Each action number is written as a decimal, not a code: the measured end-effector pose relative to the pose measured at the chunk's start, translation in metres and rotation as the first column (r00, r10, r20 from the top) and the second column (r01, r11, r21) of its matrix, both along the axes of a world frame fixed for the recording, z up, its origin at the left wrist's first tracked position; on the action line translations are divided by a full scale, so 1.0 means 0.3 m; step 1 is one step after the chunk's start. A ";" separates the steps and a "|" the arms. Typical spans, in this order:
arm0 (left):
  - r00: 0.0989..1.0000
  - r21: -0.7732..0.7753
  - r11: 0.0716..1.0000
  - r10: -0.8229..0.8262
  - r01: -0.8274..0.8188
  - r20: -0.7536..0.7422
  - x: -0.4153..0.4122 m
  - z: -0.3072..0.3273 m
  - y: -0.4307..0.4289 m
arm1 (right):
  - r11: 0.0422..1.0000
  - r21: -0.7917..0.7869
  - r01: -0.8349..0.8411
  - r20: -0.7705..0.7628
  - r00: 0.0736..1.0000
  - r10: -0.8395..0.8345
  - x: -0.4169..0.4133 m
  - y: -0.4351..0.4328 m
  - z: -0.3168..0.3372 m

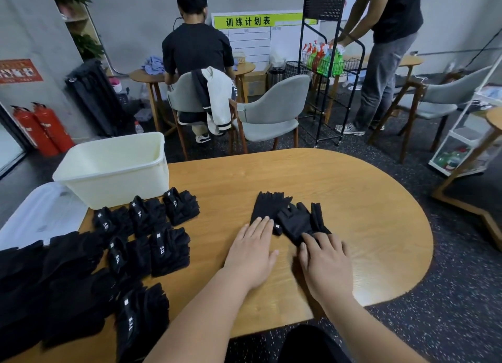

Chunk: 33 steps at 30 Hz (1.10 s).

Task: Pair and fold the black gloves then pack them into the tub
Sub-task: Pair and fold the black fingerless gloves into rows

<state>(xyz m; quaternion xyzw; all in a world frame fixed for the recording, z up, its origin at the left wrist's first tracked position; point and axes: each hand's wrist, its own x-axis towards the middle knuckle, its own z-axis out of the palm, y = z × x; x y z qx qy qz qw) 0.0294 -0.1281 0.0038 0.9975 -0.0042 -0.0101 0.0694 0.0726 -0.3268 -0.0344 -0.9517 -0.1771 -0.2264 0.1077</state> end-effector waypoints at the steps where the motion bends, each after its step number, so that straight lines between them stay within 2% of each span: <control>1: 1.000 0.000 1.000 0.009 -0.009 -0.014 0.022 -0.001 -0.009 | 1.000 0.006 -0.012 0.013 1.000 0.012 -0.001 0.000 -0.001; 5: 0.981 0.071 0.984 0.156 -0.165 0.113 0.058 0.007 -0.020 | 0.997 0.022 -0.077 0.040 0.996 0.076 0.002 0.007 -0.001; 9: 0.949 0.035 0.964 0.253 -0.264 0.191 0.062 0.007 0.020 | 0.991 0.019 -0.131 0.023 0.991 0.130 0.012 0.008 -0.009; 11: 0.913 -0.093 0.944 0.331 -0.318 0.240 0.066 0.017 0.044 | 0.992 0.028 -0.123 0.004 0.992 0.122 0.015 0.008 -0.008; 12: 0.877 -0.220 0.911 0.401 -0.350 0.263 0.069 0.028 0.054 | 0.993 0.034 -0.114 -0.002 0.993 0.114 0.015 0.009 -0.008; 14: 0.794 -0.529 0.766 0.553 -0.366 0.251 0.082 0.063 0.075 | 0.994 0.045 -0.104 -0.013 0.994 0.104 0.014 0.009 -0.007; 16: 0.733 -0.777 0.531 0.667 -0.339 0.136 0.091 0.089 0.091 | 0.993 0.060 -0.101 -0.015 0.995 0.103 0.013 0.008 -0.009; 18: 0.680 -0.898 0.294 0.733 -0.327 -0.007 0.084 0.086 0.105 | 0.990 0.089 -0.110 -0.003 0.994 0.110 0.013 0.005 -0.012; 19: 0.663 -0.900 0.247 0.746 -0.360 -0.060 0.070 0.077 0.113 | 0.989 0.099 -0.113 -0.002 0.993 0.114 0.014 0.007 -0.013; 20: 0.661 -0.857 0.280 0.745 -0.432 -0.090 0.050 0.064 0.115 | 0.989 0.100 -0.113 -0.007 0.993 0.114 0.015 0.008 -0.014; 22: 0.694 -0.602 0.532 0.718 -0.595 -0.052 0.003 0.011 0.114 | 0.989 0.098 -0.111 -0.021 0.993 0.113 0.018 0.007 -0.018; 23: 0.714 -0.454 0.635 0.700 -0.625 -0.006 -0.025 -0.008 0.107 | 0.989 0.100 -0.110 -0.025 0.993 0.113 0.020 0.006 -0.018; 25: 0.758 -0.280 0.770 0.629 -0.574 0.174 -0.077 -0.038 0.101 | 0.990 0.104 -0.094 -0.024 0.995 0.097 0.019 0.003 -0.012; 27: 0.835 -0.183 0.893 0.449 -0.411 0.316 -0.116 -0.060 0.111 | 0.991 0.122 -0.044 -0.010 0.999 0.046 0.016 -0.002 -0.007; 28: 0.870 -0.113 0.941 0.339 -0.320 0.358 -0.128 -0.084 0.122 | 0.989 0.145 -0.013 0.001 1.000 0.014 0.016 -0.004 -0.006; 30: 0.920 -0.026 0.979 0.197 -0.200 0.338 -0.155 -0.106 0.129 | 0.975 0.211 0.072 -0.018 0.997 -0.070 0.021 -0.010 -0.009; 33: 0.952 -0.082 0.971 0.236 -0.224 0.196 -0.185 -0.092 0.110 | 0.944 0.241 0.227 -0.148 0.970 -0.195 0.039 -0.016 -0.020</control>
